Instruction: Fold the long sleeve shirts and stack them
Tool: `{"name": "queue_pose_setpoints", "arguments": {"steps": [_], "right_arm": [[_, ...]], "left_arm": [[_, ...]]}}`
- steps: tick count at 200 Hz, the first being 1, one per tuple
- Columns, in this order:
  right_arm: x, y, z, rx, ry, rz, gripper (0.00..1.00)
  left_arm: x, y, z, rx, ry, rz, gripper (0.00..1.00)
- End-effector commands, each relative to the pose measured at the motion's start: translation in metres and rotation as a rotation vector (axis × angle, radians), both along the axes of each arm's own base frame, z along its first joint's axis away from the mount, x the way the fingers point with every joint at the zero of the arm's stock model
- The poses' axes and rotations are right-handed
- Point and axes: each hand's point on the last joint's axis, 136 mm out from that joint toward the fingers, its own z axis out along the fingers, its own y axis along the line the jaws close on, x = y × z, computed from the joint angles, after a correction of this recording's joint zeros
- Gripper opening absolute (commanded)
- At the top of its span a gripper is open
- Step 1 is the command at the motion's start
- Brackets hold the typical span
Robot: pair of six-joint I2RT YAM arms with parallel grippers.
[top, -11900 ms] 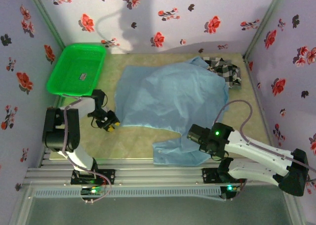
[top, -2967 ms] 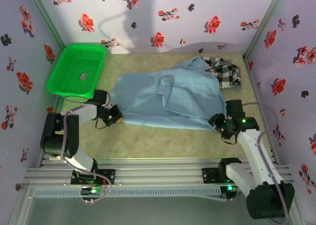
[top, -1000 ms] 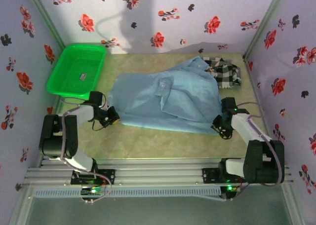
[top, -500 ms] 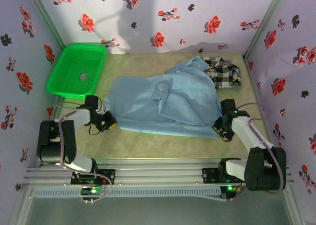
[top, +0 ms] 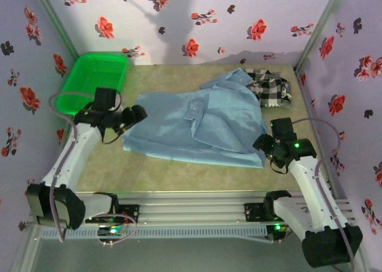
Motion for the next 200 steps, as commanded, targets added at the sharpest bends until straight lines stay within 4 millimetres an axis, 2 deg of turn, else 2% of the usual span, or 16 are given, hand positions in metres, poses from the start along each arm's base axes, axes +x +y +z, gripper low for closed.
{"name": "queue_pose_setpoints", "arguments": {"steps": [1,8,22,40,65,92,124,168,200], "right_arm": [[-0.012,0.017,0.009,0.0,0.042,0.102,0.83],[-0.01,0.023,0.013,0.002,0.031,0.123,0.84],[-0.009,0.03,0.018,-0.004,0.012,0.153,0.85],[-0.009,0.038,0.023,0.001,-0.014,0.181,0.88],[-0.011,0.048,0.027,0.009,-0.041,0.226,0.89],[-0.014,0.052,0.031,0.004,-0.061,0.252,0.91],[-0.016,0.055,0.036,0.022,-0.073,0.262,0.92],[-0.019,0.057,0.041,0.032,-0.083,0.277,0.92],[-0.02,0.058,0.044,0.045,-0.094,0.277,0.92]], "left_arm": [[0.014,-0.042,-0.013,0.051,0.071,-0.151,0.72],[0.022,-0.062,-0.013,0.04,0.078,-0.205,0.71],[0.035,-0.093,-0.029,0.053,0.12,-0.27,0.63],[0.052,-0.119,-0.056,0.048,0.186,-0.283,0.58],[0.072,-0.142,-0.086,0.048,0.243,-0.27,0.55],[0.084,-0.157,-0.113,0.066,0.281,-0.259,0.52],[0.094,-0.157,-0.144,0.106,0.322,-0.217,0.49],[0.111,-0.172,-0.157,0.072,0.301,-0.188,0.49],[0.115,-0.183,-0.167,0.062,0.297,-0.186,0.49]]}}
